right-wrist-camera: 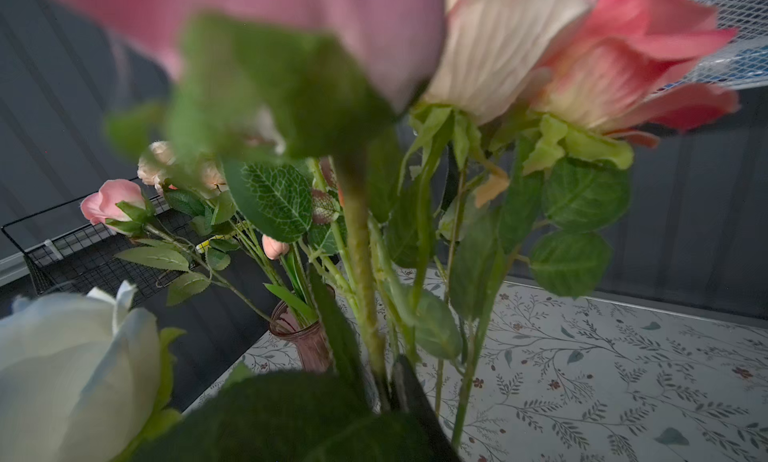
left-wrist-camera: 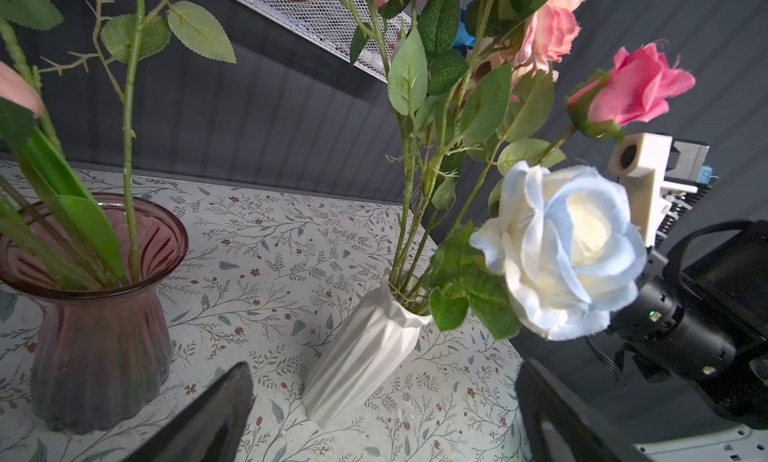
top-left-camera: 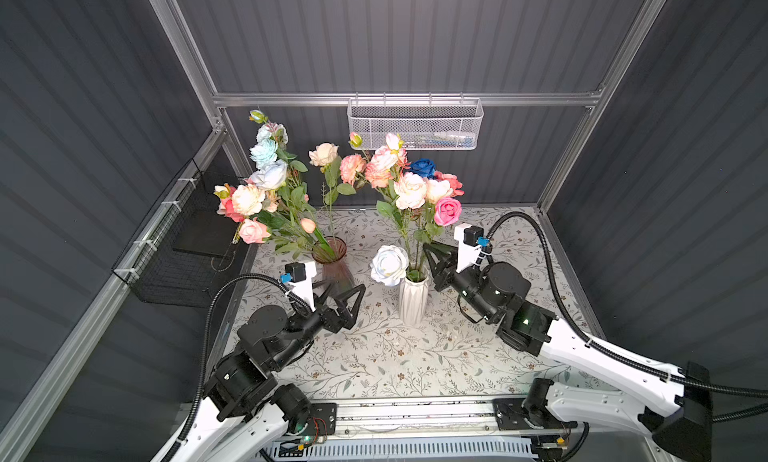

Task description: Arrange the flowers into the vase

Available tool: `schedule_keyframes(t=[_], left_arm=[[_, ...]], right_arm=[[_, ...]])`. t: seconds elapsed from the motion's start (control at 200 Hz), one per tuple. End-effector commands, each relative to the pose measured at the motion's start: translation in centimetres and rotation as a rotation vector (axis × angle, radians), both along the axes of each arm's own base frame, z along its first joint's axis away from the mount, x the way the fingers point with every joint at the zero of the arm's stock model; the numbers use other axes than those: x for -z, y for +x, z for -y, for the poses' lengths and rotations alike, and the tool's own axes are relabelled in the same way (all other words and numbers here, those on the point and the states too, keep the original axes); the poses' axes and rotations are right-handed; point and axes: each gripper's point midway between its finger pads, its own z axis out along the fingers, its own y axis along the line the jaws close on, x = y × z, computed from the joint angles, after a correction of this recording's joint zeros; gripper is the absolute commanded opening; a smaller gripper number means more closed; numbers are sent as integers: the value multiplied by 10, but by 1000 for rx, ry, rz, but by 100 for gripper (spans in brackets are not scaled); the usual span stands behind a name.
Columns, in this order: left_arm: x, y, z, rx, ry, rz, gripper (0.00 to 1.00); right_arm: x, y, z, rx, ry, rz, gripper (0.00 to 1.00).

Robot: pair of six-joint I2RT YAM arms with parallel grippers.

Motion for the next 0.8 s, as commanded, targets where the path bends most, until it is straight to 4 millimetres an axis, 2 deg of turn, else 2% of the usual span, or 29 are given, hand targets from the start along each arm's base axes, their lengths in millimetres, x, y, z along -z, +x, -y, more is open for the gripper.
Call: schedule_keyframes(t=[0.0,0.065,0.175,0.31,0.48,0.6,0.795], left_arm=[[-6,-1,0,2,-17,14,100],[-5,0,0,1,-15,12,100],[-5,0,1,3,-20,11,100],[0,2,2,0,-13,-1,100],[5,4,3,-8,-7,-16,100],[12,8,2,-28,-8,-39,100],[45,15,-2,-85,15,-121,100]], right_arm=[[11,-9,3,-58,6,-88,29],[10,-14,5,-76,12,-95,37],[9,-23,15,-81,32,-98,58],[14,-33,25,-93,31,-91,70],[29,-39,45,-47,45,-94,79],[36,-42,60,-5,48,-101,81],[44,-46,74,29,46,-108,83]])
